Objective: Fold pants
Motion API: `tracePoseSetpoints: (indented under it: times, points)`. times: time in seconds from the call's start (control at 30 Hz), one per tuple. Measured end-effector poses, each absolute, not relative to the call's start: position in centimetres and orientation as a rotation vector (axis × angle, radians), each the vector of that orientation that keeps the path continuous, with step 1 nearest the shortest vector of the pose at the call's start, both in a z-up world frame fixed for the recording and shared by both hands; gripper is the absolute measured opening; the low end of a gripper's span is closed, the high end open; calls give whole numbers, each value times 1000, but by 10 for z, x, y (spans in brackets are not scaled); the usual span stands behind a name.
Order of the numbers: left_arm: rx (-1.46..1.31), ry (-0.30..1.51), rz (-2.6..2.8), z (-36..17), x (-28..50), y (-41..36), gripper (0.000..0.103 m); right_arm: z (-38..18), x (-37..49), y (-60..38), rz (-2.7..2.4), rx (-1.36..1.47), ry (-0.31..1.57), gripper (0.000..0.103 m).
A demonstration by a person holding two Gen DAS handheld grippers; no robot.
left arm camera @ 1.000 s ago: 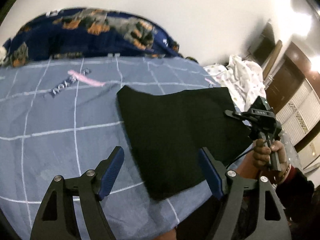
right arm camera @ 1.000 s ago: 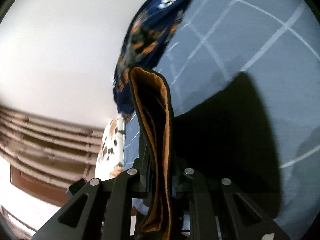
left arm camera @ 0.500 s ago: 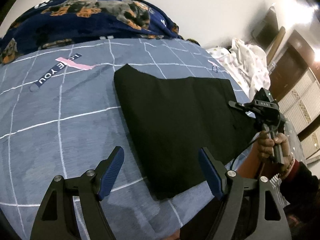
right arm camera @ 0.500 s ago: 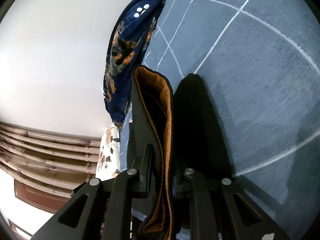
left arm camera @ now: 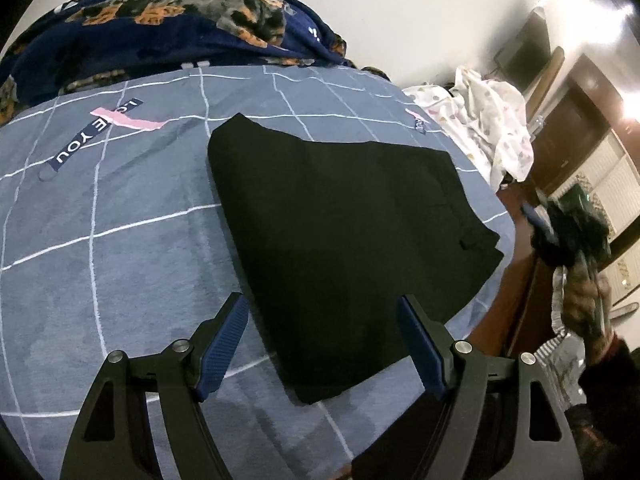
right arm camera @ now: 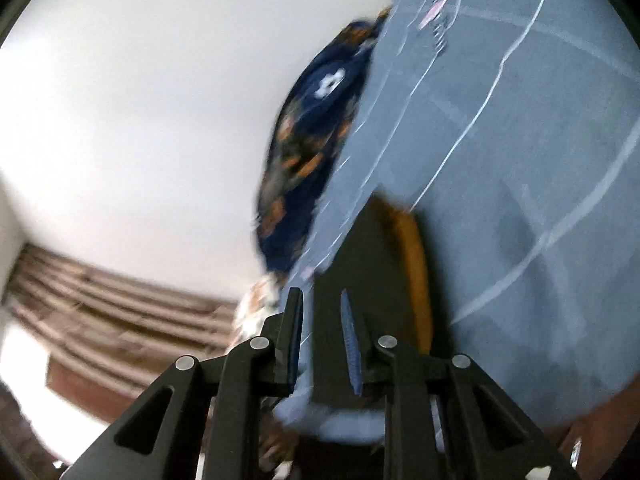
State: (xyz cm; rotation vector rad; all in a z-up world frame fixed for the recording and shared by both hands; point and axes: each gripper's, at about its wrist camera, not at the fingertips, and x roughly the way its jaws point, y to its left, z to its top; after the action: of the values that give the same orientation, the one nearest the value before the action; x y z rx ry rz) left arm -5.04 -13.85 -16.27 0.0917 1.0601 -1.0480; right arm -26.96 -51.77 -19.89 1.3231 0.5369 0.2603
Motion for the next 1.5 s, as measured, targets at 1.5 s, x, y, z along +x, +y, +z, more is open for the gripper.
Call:
tracePoseSetpoints:
  times: [1.5]
  points:
    - [91,1179,-1047,-197,-52,-145,77,-244,-273,-484,-82,1293,823,16]
